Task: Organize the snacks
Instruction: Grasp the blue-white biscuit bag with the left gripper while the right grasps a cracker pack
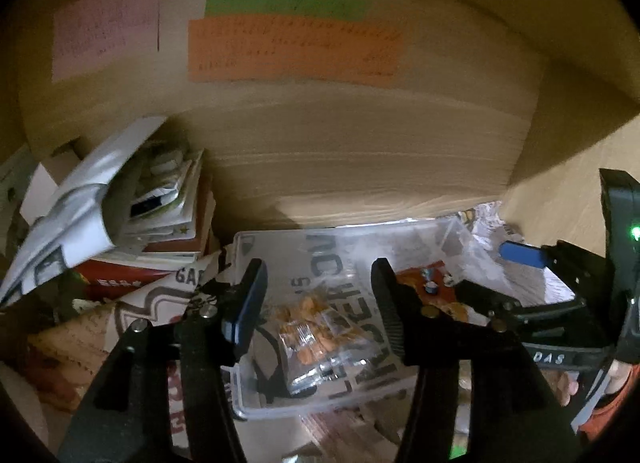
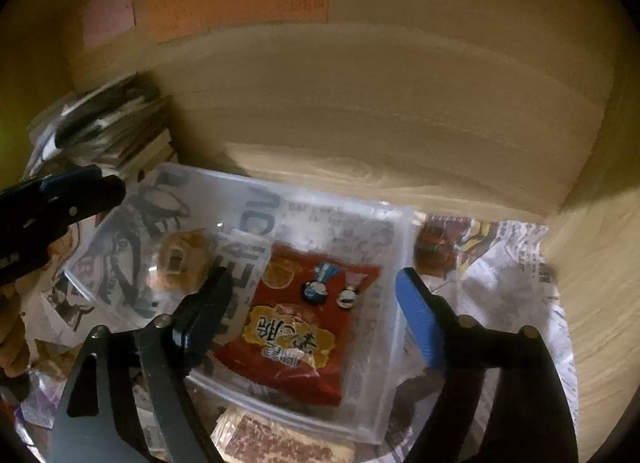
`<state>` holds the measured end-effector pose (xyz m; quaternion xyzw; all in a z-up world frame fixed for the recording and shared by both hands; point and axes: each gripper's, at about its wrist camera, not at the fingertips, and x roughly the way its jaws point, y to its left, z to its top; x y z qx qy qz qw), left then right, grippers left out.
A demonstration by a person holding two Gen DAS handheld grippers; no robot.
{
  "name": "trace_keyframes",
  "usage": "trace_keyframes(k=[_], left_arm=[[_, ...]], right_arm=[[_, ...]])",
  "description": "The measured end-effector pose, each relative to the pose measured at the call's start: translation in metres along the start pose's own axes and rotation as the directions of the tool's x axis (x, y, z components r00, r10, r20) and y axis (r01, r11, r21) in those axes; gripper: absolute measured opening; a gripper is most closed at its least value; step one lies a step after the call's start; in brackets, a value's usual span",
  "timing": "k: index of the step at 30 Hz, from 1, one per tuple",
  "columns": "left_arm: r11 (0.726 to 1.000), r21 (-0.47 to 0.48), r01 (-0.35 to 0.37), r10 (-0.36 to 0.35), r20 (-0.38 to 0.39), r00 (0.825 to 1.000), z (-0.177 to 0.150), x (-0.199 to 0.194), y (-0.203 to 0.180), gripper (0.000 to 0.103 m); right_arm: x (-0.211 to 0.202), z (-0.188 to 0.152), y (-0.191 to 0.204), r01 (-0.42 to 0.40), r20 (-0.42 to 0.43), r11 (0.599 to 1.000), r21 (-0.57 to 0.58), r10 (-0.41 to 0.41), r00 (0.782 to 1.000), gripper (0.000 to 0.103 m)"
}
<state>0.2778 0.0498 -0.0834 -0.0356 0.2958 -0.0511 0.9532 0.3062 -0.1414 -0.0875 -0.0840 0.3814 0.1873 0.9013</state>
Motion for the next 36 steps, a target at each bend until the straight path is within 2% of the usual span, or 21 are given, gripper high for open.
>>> trace_keyframes(k=[1,2,7,14,21,24,33,36], left_arm=[[1.000,0.001,0.001,-0.001,0.003,1.000,0.000,-0.002,0.001,0.059],[1.000,0.002,0.000,0.000,0.009,1.000,-0.002,-0.008,0.001,0.063],[1.000,0.010,-0.007,0.007,0.038,0.999,-0.015,-0.036,0.002,0.072],[1.000,0.001,-0.025,0.025,0.022,0.999,-0.048,-0.069,0.008,0.084],[0.999,-0.032,-0.010,0.010,-0.025,1.000,-0.088,-0.086,0.017,0.084],[0.999,-0.055,0.003,-0.005,-0.043,0.999,-0.104,-0.089,0.018,0.091],[1.000,-0.029,0.004,-0.008,-0.150,0.989,-0.142,-0.065,0.012,0.093],[1.000,-0.023,0.009,-0.013,-0.157,0.987,-0.155,-0.065,0.011,0.096]], right_arm=[[-0.005,0.000,-0.001,-0.006,0.006,1.000,0.005,0.006,1.000,0.081],[-0.008,-0.001,-0.002,-0.007,0.108,1.000,0.002,0.007,0.994,0.081],[-0.037,-0.011,-0.003,-0.017,0.157,1.000,0.008,0.015,0.988,0.081],[-0.075,-0.042,-0.002,-0.021,0.187,1.000,0.011,0.018,0.982,0.082],[-0.090,-0.078,-0.005,0.004,0.158,1.000,0.028,-0.008,0.987,0.082],[-0.092,-0.095,-0.009,0.026,0.142,0.999,0.045,-0.032,0.989,0.082],[-0.086,-0.143,-0.022,0.052,0.044,0.992,0.115,-0.057,0.997,0.082],[-0.081,-0.156,-0.023,0.054,0.014,0.990,0.128,-0.056,0.998,0.082]])
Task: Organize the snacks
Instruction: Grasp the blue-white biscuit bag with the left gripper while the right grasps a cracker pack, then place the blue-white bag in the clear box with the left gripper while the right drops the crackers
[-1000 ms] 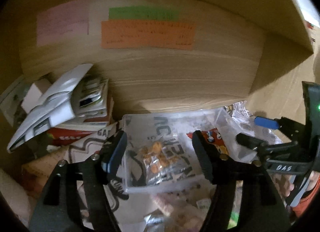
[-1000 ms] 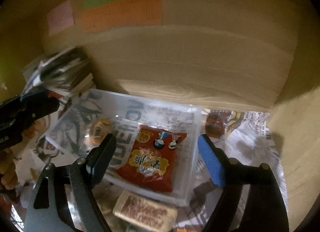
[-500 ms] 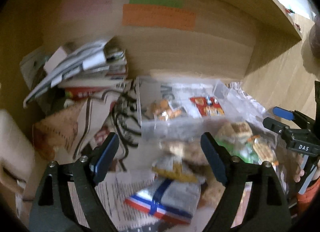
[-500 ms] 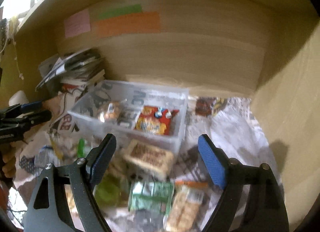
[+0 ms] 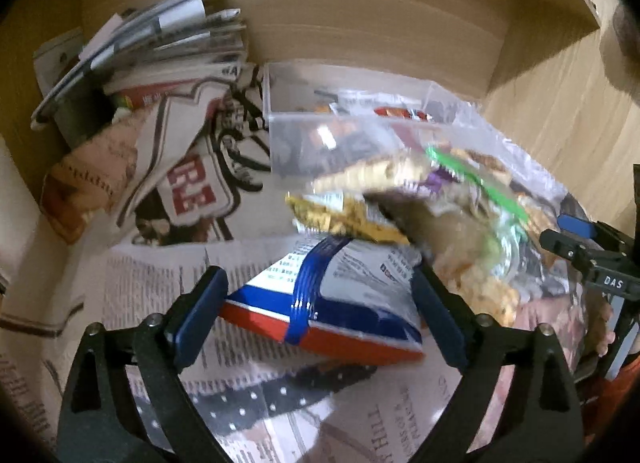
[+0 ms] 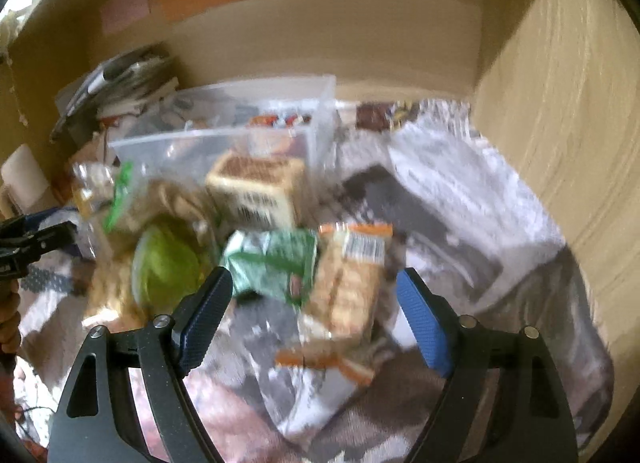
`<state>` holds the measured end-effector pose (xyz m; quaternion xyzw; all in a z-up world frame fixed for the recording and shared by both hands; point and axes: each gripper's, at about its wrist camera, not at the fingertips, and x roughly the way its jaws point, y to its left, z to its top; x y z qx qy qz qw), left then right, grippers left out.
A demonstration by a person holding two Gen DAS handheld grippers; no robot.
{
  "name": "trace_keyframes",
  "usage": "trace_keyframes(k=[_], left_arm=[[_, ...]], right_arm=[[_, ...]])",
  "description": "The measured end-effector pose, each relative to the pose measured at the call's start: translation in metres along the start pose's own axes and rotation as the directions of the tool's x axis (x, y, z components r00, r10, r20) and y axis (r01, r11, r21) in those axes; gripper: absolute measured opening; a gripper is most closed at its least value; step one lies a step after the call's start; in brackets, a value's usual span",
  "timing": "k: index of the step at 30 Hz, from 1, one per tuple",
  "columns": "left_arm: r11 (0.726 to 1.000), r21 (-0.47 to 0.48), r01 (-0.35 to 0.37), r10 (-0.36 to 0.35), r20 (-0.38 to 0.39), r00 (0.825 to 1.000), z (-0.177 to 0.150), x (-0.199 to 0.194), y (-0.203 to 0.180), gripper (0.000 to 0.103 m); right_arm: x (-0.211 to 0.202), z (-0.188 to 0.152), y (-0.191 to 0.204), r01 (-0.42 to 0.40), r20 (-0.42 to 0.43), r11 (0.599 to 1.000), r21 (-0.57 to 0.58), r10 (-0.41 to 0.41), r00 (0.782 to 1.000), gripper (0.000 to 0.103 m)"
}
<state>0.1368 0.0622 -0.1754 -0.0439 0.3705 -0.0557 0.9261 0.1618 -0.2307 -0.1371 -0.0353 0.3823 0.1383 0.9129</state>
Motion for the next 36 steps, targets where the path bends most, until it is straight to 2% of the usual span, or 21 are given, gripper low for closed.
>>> trace_keyframes(k=[7,10,12,16,18,20,22,23,29,36], left_arm=[[0.999,0.047,-0.005,0.004,0.007,1.000,-0.014,-0.004,-0.008,0.099],[0.999,0.035,0.038,-0.036,-0.068,0.997,-0.016,0.012,-0.010,0.099],[0.999,0.019,0.032,-0.030,-0.087,0.996,-0.016,0.022,-0.010,0.099],[0.999,0.012,0.030,-0.029,-0.064,0.998,-0.015,0.026,-0.011,0.099],[0.999,0.017,0.031,-0.030,-0.055,0.998,-0.016,0.026,-0.012,0.091],[0.999,0.019,0.036,-0.035,-0.048,0.998,-0.017,0.023,-0.012,0.072],[0.999,0.015,0.038,-0.037,-0.043,0.998,-0.019,0.020,-0.012,0.059],[0.999,0.013,0.031,-0.030,-0.041,0.999,-0.020,0.017,-0.012,0.057],[1.000,-0.013,-0.004,0.004,-0.017,1.000,-0.024,-0.002,0.000,0.053],[0.998,-0.037,-0.048,0.050,0.056,0.997,-0.016,-0.031,0.010,0.053]], right_arm=[[0.007,-0.014,-0.008,0.009,-0.029,0.999,0.032,-0.008,1.000,0.082],[0.006,-0.010,-0.014,0.002,-0.009,0.998,0.062,-0.002,1.000,0.082],[0.006,-0.007,-0.017,0.002,0.001,0.997,0.071,-0.002,1.000,0.081],[0.016,-0.002,-0.021,-0.006,-0.024,0.998,0.064,0.007,1.000,0.064],[0.022,-0.002,-0.021,-0.005,-0.040,0.998,0.055,0.008,0.999,0.058],[0.025,-0.001,-0.021,-0.003,-0.044,0.999,0.047,0.005,0.999,0.047],[0.026,0.000,-0.022,-0.003,-0.046,0.999,0.047,0.005,0.999,0.036],[0.027,0.000,-0.024,-0.003,-0.047,0.999,0.047,0.005,0.999,0.035],[0.022,0.001,-0.033,-0.026,-0.023,0.996,0.089,0.028,0.999,0.032],[-0.004,0.010,-0.031,-0.021,0.064,0.996,0.085,0.015,0.998,0.032]])
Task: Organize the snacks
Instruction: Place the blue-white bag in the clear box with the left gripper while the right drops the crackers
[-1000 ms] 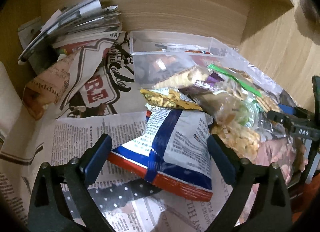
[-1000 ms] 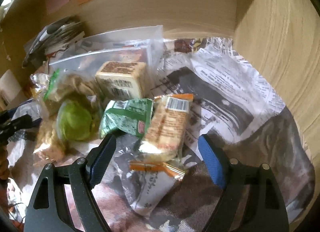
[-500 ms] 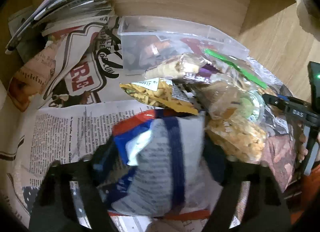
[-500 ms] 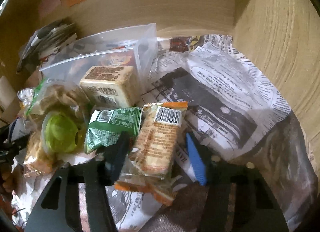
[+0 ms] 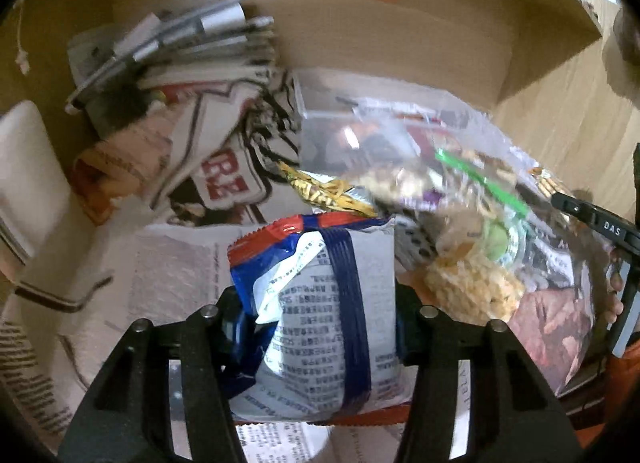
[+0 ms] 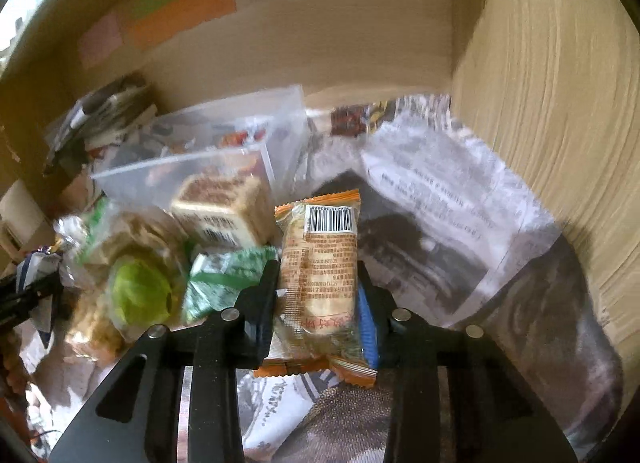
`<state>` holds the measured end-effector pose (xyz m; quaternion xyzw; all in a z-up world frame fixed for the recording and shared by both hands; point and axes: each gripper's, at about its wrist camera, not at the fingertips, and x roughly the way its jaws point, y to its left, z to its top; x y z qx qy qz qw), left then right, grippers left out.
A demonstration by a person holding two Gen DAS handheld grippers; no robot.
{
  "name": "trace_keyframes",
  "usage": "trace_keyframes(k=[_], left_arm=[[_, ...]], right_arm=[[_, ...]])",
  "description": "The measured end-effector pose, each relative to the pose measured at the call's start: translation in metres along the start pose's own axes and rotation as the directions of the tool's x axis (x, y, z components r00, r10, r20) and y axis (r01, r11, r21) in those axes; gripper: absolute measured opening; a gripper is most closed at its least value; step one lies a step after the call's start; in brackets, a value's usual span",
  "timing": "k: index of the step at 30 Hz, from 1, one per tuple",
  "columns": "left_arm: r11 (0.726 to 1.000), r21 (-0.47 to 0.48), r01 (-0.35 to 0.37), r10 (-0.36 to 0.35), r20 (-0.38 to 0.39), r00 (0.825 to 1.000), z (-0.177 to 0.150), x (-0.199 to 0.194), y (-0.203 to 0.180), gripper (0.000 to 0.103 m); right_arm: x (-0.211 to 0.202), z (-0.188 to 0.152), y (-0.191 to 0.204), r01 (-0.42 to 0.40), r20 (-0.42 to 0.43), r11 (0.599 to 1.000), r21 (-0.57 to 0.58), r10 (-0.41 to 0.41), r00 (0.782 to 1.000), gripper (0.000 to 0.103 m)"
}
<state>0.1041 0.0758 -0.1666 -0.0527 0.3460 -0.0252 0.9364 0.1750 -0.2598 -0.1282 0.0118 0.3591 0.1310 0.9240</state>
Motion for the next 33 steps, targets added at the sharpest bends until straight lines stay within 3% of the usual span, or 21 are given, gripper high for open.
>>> trace_keyframes(k=[6,14,33], left_arm=[[1.000,-0.015,0.007,-0.006,0.075,0.997,0.019,-0.023,0.002,0.053],[1.000,0.007,0.030,-0.031,0.151,0.988,0.063,-0.025,-0.010,0.053],[0.998,0.035,0.043,-0.048,0.163,0.985,0.152,0.033,-0.033,0.053]], right_arm=[[-0.019,0.015,0.009,-0.032,0.072,0.999,-0.011,0.033,0.997,0.032],[-0.023,0.039,0.031,-0.088,0.130,0.994,-0.057,0.095,0.987,0.032],[0.013,0.091,0.078,-0.161,0.137,0.973,-0.165,0.184,0.973,0.032]])
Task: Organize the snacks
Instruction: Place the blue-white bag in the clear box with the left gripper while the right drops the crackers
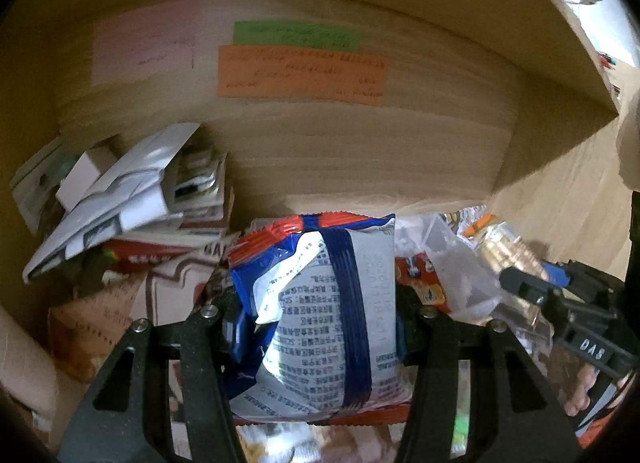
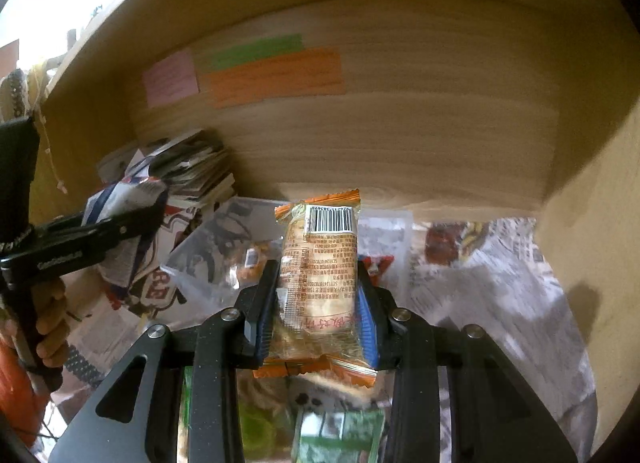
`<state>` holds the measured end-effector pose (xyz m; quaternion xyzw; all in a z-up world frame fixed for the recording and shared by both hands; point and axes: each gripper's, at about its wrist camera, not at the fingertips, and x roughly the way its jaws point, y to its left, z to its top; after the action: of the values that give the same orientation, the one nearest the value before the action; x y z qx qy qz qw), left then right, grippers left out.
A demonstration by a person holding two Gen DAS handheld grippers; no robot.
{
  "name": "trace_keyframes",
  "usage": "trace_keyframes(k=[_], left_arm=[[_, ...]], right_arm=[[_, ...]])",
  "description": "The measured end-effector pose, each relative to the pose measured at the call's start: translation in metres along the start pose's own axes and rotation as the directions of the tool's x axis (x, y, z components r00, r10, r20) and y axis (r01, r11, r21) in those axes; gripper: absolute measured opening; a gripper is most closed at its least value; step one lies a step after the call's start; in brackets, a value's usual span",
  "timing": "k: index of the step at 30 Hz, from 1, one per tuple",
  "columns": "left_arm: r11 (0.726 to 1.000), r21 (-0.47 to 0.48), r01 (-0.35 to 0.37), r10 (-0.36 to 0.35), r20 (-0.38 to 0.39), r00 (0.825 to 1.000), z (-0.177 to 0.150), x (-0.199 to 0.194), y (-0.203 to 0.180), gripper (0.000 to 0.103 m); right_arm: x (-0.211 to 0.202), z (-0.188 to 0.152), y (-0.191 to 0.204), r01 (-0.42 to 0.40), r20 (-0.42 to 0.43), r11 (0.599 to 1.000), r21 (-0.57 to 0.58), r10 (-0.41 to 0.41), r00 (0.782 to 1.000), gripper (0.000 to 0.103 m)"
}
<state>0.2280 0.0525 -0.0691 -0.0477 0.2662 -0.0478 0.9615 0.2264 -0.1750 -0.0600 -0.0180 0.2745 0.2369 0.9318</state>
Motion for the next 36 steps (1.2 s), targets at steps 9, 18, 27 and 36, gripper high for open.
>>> trace_keyframes(k=[9,18,27,36], left_arm=[[1.000,-0.002,-0.002,0.002,0.000,1.000,0.017,0.033,0.000,0.053],[1.000,0.008,-0.020,0.020,-0.041,0.999,0.014,0.068,-0.001,0.053],[0.999,-0.006,-0.038,0.037,-0.136,0.990,0.013,0.101,0.005,0.058],[0.999,-0.006,-0.039,0.039,-0.074,0.997,0.013,0.073,0.005,0.076]], right_arm=[[0.040,0.018,0.008,-0.021,-0.059,1.000,-0.020,0.020,0.998,0.032],[0.086,0.019,0.011,-0.040,-0.163,0.998,-0.038,0.033,0.986,0.032],[0.113,0.010,0.012,-0.048,-0.260,0.998,-0.041,0.035,0.965,0.034],[0.101,0.009,0.012,-0.024,-0.235,0.999,-0.044,0.013,0.972,0.058]])
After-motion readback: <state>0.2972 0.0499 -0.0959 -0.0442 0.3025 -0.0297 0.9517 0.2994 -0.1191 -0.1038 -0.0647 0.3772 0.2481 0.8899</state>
